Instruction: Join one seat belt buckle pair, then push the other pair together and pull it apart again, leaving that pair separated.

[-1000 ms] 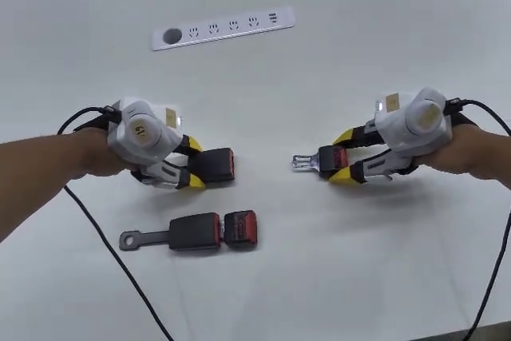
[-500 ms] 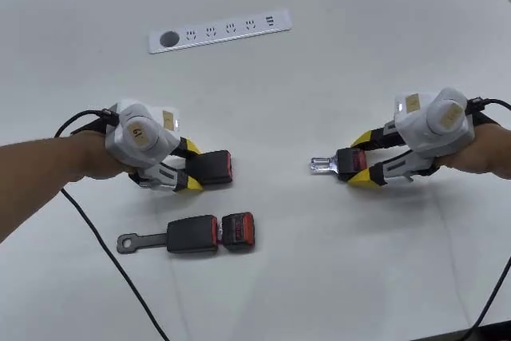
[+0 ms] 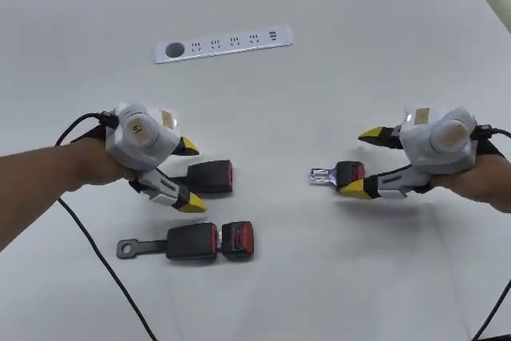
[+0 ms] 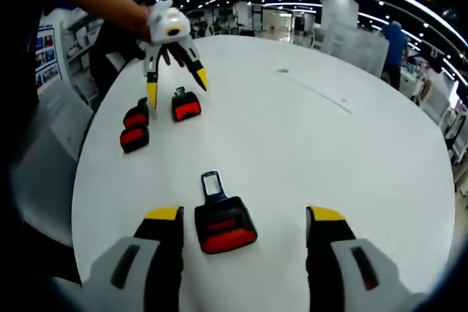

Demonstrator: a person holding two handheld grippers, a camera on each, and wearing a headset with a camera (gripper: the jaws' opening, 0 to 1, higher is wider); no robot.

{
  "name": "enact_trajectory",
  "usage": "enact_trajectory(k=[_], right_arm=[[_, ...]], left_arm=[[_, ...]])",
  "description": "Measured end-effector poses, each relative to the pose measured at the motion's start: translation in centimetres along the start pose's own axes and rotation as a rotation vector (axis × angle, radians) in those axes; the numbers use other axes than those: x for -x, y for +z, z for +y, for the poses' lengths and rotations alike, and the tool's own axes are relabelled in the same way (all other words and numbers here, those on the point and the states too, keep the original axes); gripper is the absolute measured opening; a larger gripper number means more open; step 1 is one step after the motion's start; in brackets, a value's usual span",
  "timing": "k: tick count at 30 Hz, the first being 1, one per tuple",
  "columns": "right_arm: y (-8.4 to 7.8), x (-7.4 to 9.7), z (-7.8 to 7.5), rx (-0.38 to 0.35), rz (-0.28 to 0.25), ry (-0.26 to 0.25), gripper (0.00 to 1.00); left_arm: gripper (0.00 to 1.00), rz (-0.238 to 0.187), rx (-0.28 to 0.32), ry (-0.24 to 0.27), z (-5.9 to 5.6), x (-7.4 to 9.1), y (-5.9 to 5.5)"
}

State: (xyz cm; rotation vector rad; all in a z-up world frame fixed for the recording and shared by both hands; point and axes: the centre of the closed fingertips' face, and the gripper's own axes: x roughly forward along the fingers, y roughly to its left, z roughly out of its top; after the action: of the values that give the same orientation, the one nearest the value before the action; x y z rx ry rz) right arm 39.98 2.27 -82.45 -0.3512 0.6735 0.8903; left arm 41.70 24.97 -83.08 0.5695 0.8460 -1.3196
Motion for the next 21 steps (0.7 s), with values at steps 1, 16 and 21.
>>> enact_trajectory(k=[1,16,21], right_arm=[[0.3,0.0,0.0,-0.007,-0.009,-0.018,0.72],[3.3,1.5,2.3,-0.122,-0.15,-0.197,0.92],[4.1,2.4,3.8,-0.128,-0.182,-0.216,0.95]], left_arm=[[0.79,-0.026,0.03,0.014,0.1,0.4,0.3],[1.0,-0.256,0.29,0.262,-1.7,6.0,0.0],[1.0,-0.285,0.297,0.289,-3.6,7.6,-0.6]])
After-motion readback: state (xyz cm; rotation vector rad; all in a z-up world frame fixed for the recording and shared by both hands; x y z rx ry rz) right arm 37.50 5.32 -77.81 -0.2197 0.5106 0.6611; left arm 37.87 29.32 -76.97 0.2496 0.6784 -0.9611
